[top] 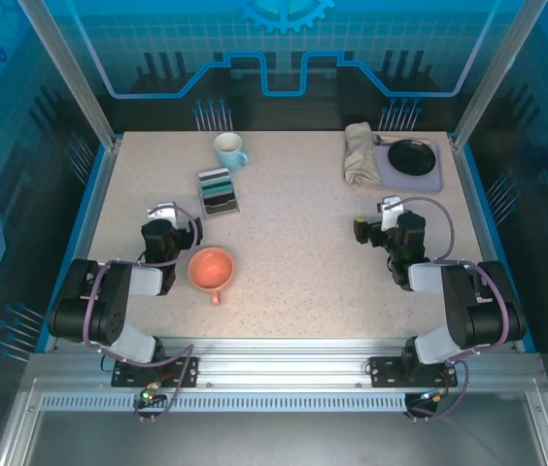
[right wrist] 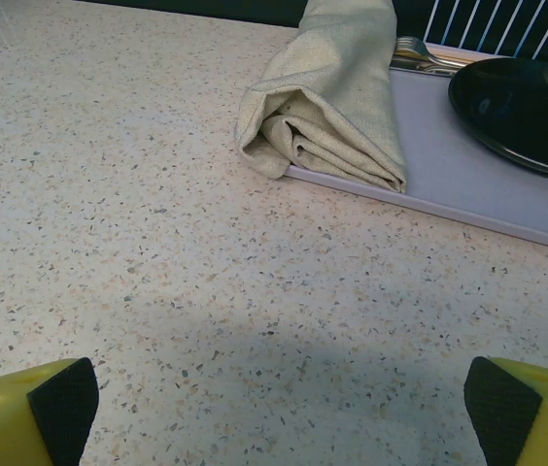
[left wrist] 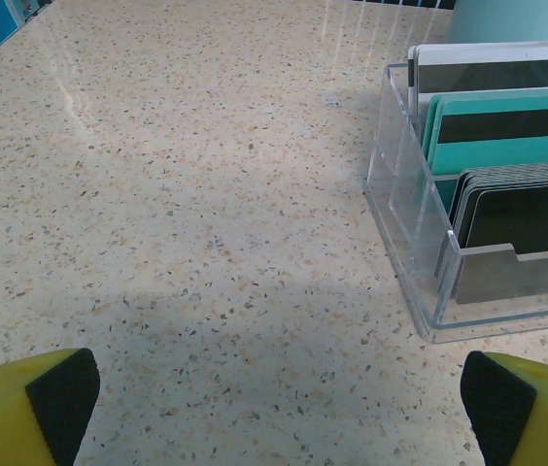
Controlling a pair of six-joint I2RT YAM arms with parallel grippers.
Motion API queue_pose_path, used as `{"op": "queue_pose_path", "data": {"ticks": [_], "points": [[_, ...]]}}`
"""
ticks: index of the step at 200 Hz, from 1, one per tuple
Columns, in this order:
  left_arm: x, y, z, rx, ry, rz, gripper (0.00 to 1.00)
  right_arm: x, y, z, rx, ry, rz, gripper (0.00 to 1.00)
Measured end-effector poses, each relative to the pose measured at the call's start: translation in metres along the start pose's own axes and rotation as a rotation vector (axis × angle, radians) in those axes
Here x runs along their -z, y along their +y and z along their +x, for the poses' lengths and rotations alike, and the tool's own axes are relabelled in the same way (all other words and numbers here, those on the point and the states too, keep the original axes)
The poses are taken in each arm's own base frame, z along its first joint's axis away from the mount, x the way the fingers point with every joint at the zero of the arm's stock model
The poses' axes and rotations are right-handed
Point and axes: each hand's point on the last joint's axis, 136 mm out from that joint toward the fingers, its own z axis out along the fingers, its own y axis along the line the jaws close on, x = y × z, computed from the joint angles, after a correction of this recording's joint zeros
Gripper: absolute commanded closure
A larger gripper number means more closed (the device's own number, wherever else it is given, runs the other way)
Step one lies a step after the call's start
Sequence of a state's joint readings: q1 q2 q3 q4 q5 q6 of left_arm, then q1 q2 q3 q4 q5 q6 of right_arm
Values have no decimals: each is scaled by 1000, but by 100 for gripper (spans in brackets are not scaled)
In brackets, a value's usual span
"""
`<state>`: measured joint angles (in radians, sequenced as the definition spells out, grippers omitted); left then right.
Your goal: Put the credit cards into the card holder
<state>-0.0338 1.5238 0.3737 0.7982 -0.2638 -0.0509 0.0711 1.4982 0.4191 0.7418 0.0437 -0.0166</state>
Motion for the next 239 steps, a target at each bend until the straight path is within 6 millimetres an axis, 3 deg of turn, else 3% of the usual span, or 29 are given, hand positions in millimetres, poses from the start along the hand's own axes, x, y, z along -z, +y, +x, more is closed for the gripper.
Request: {"op": "queue_pose_path", "data": {"ticks": [152, 173, 189, 223, 239], "points": [[5, 0, -6, 4, -10, 0, 1, 0, 1, 0, -3, -1, -13, 0], [23, 4, -31, 39, -57, -7, 1, 3, 2, 1, 6, 14, -14, 0], [47, 9, -63, 86, -130, -11, 1, 11, 7, -7, 18, 48, -11, 0], [116, 18, -141, 305, -279, 7, 1, 43, 13, -84, -95, 41, -12, 0], [145, 19, -176, 454, -271, 22, 1, 60, 6, -107, -235, 56, 4, 0]]}}
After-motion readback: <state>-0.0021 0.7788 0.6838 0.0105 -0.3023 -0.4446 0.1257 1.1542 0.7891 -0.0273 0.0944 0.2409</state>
